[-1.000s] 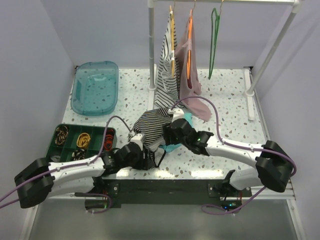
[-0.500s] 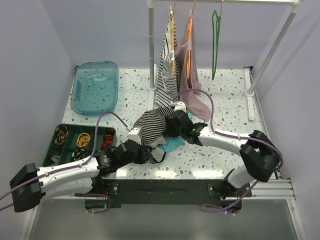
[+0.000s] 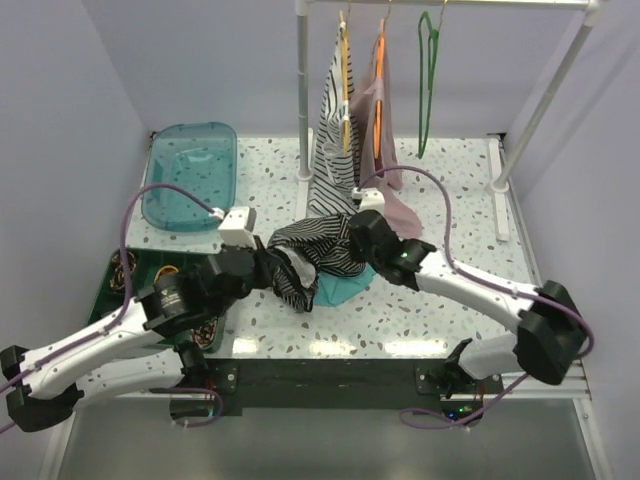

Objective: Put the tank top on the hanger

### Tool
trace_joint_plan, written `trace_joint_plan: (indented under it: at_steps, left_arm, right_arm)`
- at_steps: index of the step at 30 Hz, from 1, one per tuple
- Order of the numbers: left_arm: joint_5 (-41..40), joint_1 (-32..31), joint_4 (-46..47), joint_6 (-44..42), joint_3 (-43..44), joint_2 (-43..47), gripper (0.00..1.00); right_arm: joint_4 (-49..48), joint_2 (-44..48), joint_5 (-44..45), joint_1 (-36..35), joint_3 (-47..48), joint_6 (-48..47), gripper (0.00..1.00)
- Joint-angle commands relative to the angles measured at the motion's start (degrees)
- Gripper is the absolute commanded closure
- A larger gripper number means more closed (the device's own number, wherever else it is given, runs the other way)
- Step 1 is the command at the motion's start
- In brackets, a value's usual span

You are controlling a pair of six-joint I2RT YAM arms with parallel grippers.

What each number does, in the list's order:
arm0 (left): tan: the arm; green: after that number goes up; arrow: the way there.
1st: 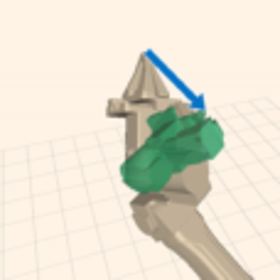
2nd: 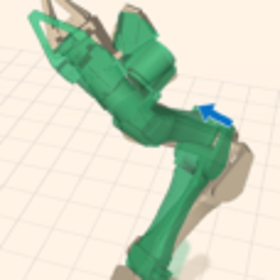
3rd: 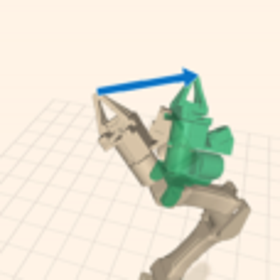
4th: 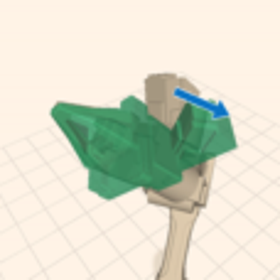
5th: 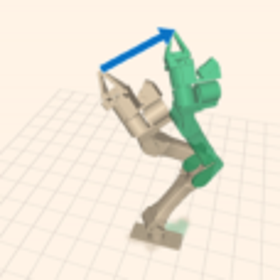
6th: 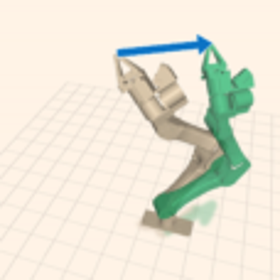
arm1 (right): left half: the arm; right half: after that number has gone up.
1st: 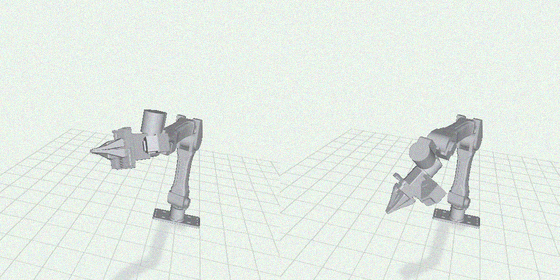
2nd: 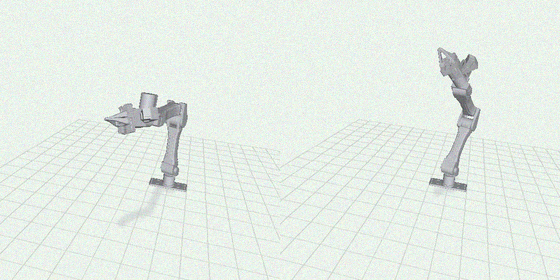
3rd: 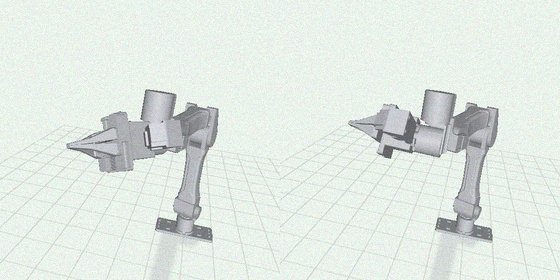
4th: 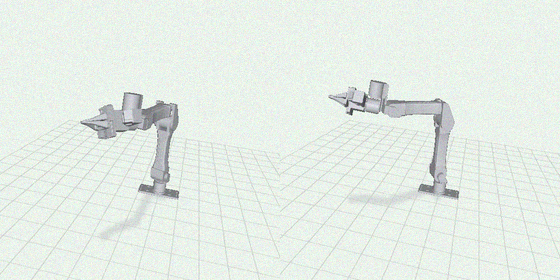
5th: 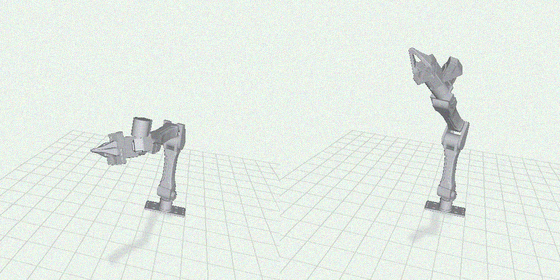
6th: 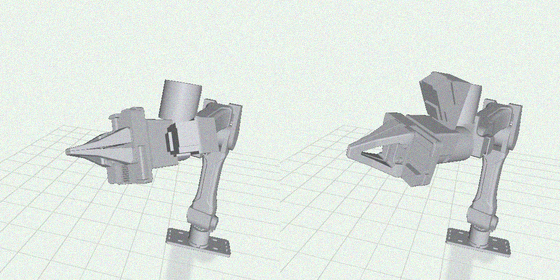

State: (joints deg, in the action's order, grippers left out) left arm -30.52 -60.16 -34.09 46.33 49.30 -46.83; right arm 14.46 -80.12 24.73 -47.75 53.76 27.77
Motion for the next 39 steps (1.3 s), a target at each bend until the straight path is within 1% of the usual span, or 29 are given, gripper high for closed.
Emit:
trace_joint_plan:
  at_steps: [1, 2, 4, 5, 8, 12, 15, 16, 17, 18, 19, 21, 22, 23, 25, 27, 28, 30, 31, 32, 33, 34, 36, 37, 39]
  left_arm:
    - [-14.3, -0.2, -6.7, -7.1, 11.5, -0.4, 1.0]
    - [-15.3, -0.2, -6.8, -9.3, 14.5, -0.4, 1.0]
    - [-18.1, -0.2, -6.5, -11.6, 17.6, -0.5, 1.0]
    - [-18.7, -0.2, -5.6, -14.4, 20.4, -0.5, 1.0]
    - [-20.7, -0.2, -3.6, -19.1, 25.0, -1.3, 1.0]
    - [-21.6, -0.2, -1.8, -22.9, 26.8, -2.0, 1.0]
    - [-19.3, -0.2, 0.2, -25.0, 26.6, -3.3, 1.0]
    - [-14.5, -0.2, 1.2, -26.0, 26.6, -4.4, 1.0]
    - [-11.6, -0.2, 3.3, -28.5, 26.5, -5.2, 1.0]
    - [-9.4, -0.2, 3.3, -28.7, 26.8, -6.2, 1.0]
    - [-5.6, -0.2, 3.3, -29.3, 27.1, -8.9, 1.0]
    - [-3.7, -0.2, 2.3, -29.4, 26.9, -11.3, 1.0]
    - [-2.9, -0.1, 2.1, -29.2, 26.4, -12.7, 1.0]
    - [-1.9, -0.2, 2.4, -28.2, 24.4, -12.8, 1.0]
    - [0.8, -0.2, 3.5, -26.9, 21.4, -12.1, 1.0]
    - [3.1, -0.1, 5.5, -25.1, 15.8, -11.0, 1.0]
    - [5.0, -0.2, 6.0, -24.4, 14.1, -10.0, 1.0]
    - [6.8, -0.2, 6.3, -21.7, 9.3, -9.1, 1.0]
    - [9.3, -0.1, 6.8, -21.1, 7.8, -8.1, 1.0]
    - [10.6, -0.1, 8.4, -20.1, 4.6, -7.7, 1.0]
    - [12.2, -0.2, 9.4, -20.0, 3.3, -7.0, 1.0]
    - [16.4, -0.2, 10.6, -20.1, 2.0, -6.7, 0.99]
    - [22.1, -0.2, 14.7, -20.7, -1.2, -6.1, 1.0]
    - [26.8, -0.2, 15.8, -20.7, -2.1, -6.1, 1.0]
    - [29.2, -0.2, 15.8, -19.5, -5.2, -5.8, 1.0]
  right_arm:
    - [5.6, 9.9, 6.3, -0.2, 2.1, -0.4, 1.0]
    - [6.6, 12.8, 7.0, -0.1, 2.5, -0.8, 1.0]
    - [9.2, 15.2, 9.3, -0.1, 3.6, -1.6, 1.0]
    - [9.6, 17.6, 10.0, -0.1, 4.0, -2.1, 1.0]
    - [12.7, 20.3, 13.2, 1.2, 5.7, -3.3, 1.0]
    - [15.9, 23.6, 12.9, 4.5, 4.4, -2.8, 1.0]
    - [17.1, 27.2, 12.4, 4.7, -1.1, -1.2, 1.0]
    - [17.7, 28.2, 11.6, 4.6, -2.2, -0.4, 0.96]
    - [17.9, 29.0, 9.5, 4.6, -3.1, 0.1, 0.92]
    - [18.1, 29.8, 8.3, 4.6, -4.1, 0.6, 0.88]
    - [18.2, 31.8, 7.4, 4.7, -5.7, 1.1, 0.77]
    - [18.1, 34.1, 4.9, 4.6, -6.7, 1.7, 0.66]
    - [18.5, 36.1, 3.8, 4.7, -7.1, 1.7, 0.58]
    - [18.6, 37.2, 3.1, 4.6, -7.3, 1.4, 0.54]
    - [17.3, 39.1, -1.2, 4.6, -7.3, -0.2, 0.47]
    - [13.7, 41.4, -6.8, 4.6, -8.7, -1.8, 0.43]
    - [9.8, 41.4, -11.5, 4.7, -9.5, -2.5, 0.39]
    - [6.9, 38.6, -17.3, 4.5, -10.1, -3.4, 0.39]
    - [4.5, 37.1, -21.4, 4.3, -10.3, -3.5, 0.38]
    - [3.2, 35.7, -22.9, 3.9, -10.5, -3.6, 0.39]
    - [1.3, 33.5, -23.7, 1.9, -11.5, -3.9, 0.39]
    - [-2.3, 32.8, -23.7, 0.3, -11.9, -3.9, 0.38]
    - [-4.7, 30.6, -23.1, -2.3, -12.4, -3.8, 0.37]
    - [-5.1, 29.8, -22.7, -2.3, -12.4, -2.6, 0.37]
    - [-3.6, 27.7, -17.9, -2.3, -11.7, -1.0, 0.38]
